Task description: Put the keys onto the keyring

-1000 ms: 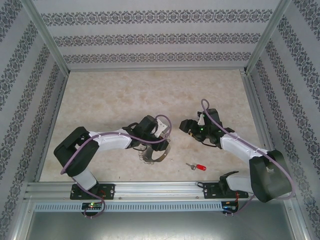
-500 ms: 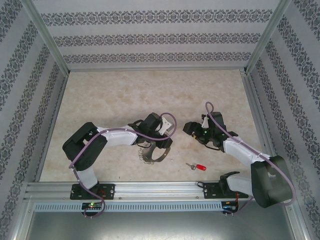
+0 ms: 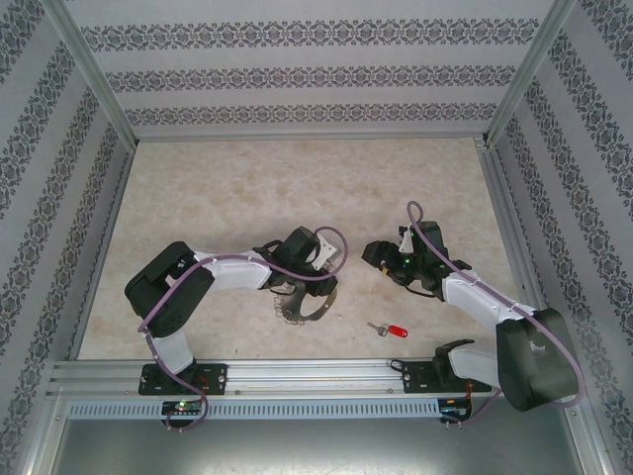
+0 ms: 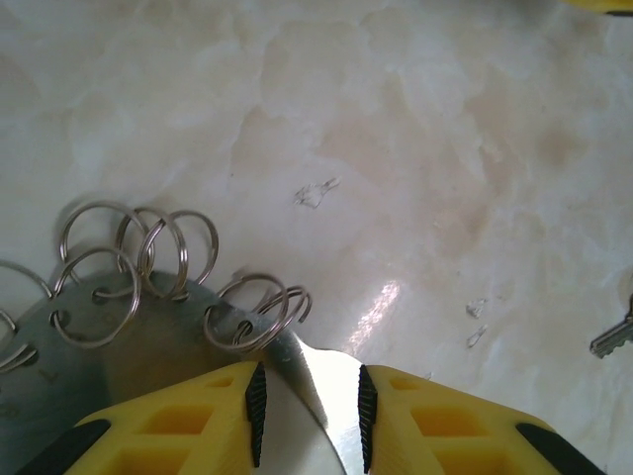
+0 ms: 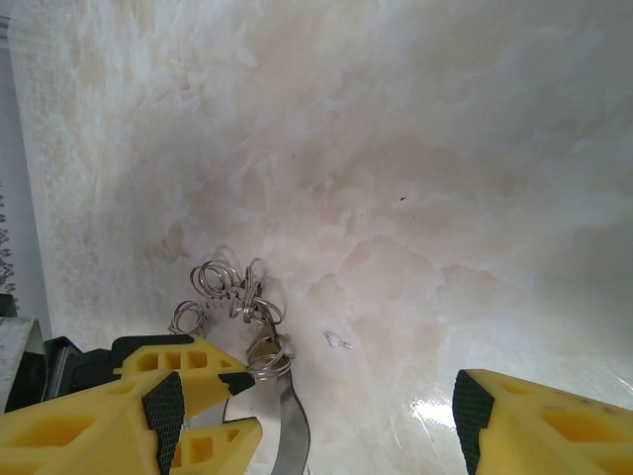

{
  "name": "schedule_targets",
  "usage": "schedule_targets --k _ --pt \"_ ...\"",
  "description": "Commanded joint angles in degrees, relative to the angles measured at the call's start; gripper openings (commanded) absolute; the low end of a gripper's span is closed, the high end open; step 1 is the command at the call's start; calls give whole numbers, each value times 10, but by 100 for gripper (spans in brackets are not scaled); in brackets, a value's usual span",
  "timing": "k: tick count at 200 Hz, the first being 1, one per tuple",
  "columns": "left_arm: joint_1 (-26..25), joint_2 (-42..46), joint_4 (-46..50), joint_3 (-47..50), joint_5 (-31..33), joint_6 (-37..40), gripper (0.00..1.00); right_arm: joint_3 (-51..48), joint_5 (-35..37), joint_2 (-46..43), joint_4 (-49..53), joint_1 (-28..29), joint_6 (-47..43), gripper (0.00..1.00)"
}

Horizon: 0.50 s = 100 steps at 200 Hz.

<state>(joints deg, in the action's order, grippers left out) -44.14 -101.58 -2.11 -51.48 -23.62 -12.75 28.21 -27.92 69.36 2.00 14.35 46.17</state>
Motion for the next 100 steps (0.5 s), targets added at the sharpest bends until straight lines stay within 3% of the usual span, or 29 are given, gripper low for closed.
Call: schedule_targets --k 1,100 --pt "6 7 -15 5 8 1 33 3 -6 -3 1 -4 -9 75" --pt "10 -27 -34 -18 3 4 33 2 -6 -3 4 -4 -9 74"
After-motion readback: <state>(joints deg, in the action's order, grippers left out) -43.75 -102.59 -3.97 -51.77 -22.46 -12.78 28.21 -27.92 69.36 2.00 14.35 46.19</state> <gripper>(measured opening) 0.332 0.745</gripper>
